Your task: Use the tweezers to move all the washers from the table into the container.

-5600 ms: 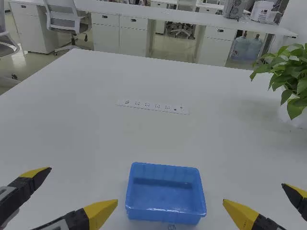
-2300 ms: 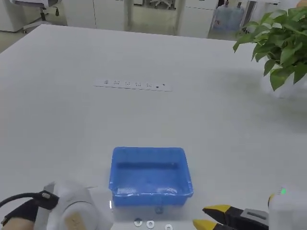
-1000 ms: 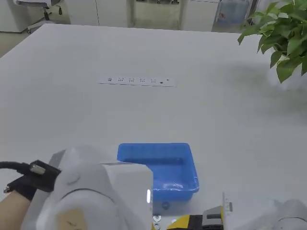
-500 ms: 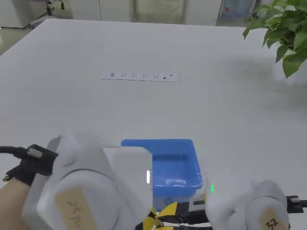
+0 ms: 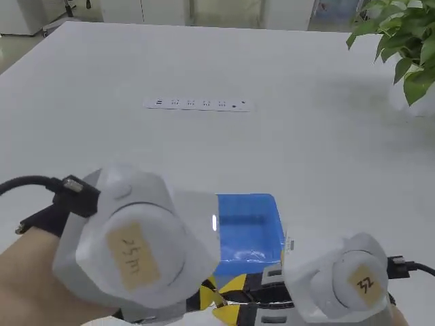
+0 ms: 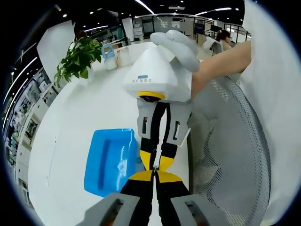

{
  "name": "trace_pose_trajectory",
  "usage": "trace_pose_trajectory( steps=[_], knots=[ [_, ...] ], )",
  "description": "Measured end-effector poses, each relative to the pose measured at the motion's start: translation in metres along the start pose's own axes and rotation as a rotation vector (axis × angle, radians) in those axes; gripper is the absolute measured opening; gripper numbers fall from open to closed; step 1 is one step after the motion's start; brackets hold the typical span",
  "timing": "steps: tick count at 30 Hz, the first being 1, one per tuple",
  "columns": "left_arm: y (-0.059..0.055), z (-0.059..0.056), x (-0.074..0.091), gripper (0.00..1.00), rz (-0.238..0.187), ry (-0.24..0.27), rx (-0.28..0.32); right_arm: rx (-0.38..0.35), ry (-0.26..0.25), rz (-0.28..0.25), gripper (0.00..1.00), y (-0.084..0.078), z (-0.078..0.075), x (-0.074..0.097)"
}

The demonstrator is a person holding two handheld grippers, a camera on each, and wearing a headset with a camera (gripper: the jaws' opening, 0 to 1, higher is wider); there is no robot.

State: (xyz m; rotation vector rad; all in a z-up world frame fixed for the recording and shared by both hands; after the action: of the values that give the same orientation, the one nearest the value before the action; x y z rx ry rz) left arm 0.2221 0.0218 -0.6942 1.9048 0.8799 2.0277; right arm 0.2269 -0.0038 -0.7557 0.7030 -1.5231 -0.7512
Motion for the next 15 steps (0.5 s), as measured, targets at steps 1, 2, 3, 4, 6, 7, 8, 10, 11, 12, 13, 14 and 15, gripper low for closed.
trace_pose_trajectory(
  steps=[1, 2, 3, 4, 6, 7, 8, 10, 11, 12, 13, 14, 15],
  knots=[
    [0.0007, 0.0001, -0.0001, 0.0, -0.002, -0.004, 0.0, 0.0, -0.003, 0.001, 0.05, -0.0001, -0.0001, 0.0004],
    [0.0016, -0.0002, -0.0005, 0.0, -0.002, -0.013, 0.005, -0.001, -0.003, 0.003, 0.05, -0.0003, 0.0001, 0.0006],
    [0.0025, -0.0012, -0.0008, 0.0, -0.002, -0.021, 0.005, -0.003, -0.002, 0.005, 0.05, -0.0006, 0.0004, 0.001],
    [0.0031, -0.0017, -0.0013, 0.0, -0.002, -0.024, 0.002, -0.005, -0.003, 0.005, 0.05, -0.0006, 0.0006, 0.0014],
    [0.0049, -0.0033, -0.0021, 0.0, 0.003, -0.032, -0.003, -0.014, -0.001, 0.006, 0.05, -0.0012, 0.0011, 0.0024],
    [0.0061, -0.0047, -0.0023, 0.0, 0.008, -0.037, -0.007, -0.022, 0.006, 0.01, 0.05, -0.0014, 0.002, 0.003],
    [0.0068, -0.005, -0.0025, 0.0, 0.01, -0.039, -0.007, -0.022, 0.009, 0.011, 0.05, -0.0013, 0.0027, 0.0032],
    [0.0072, -0.0051, -0.0043, 0.0, 0.011, -0.048, 0.002, -0.019, 0.006, 0.014, 0.05, -0.0017, 0.003, 0.0036],
    [0.0061, -0.0039, -0.006, 0.0, 0.02, -0.046, 0.003, -0.025, 0.004, 0.012, 0.06, -0.0013, 0.0026, 0.0039],
    [0.0054, -0.0034, -0.0069, 0.0, 0.029, -0.045, 0.001, -0.029, 0.006, 0.012, 0.07, -0.0006, 0.0027, 0.004],
    [0.005, -0.0031, -0.0077, 0.0, 0.035, -0.045, 0.0, -0.03, 0.007, 0.012, 0.08, 0.0002, 0.0029, 0.0039],
    [0.0047, -0.0028, -0.0082, 0.0, 0.044, -0.047, 0.001, -0.023, 0.006, 0.011, 0.08, 0.0026, 0.0032, 0.0042],
    [0.0047, -0.0028, -0.008, 0.0, 0.044, -0.047, -0.001, -0.017, 0.002, 0.006, 0.08, 0.0046, 0.0032, 0.0045]
  ],
)
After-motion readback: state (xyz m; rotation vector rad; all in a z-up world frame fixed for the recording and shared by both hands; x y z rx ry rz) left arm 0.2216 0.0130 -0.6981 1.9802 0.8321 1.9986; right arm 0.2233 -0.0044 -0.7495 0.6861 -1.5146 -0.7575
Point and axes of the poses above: the centre of the closed fingertips' face, and the gripper's own axes: x roughly backward along the fingers, z roughly to its left, y roughly out of its top, the point moved 3 cm from there along x, roughly backward along the fingers, and after that the axes turned 11 degrees about x, right-handed, at the moved point
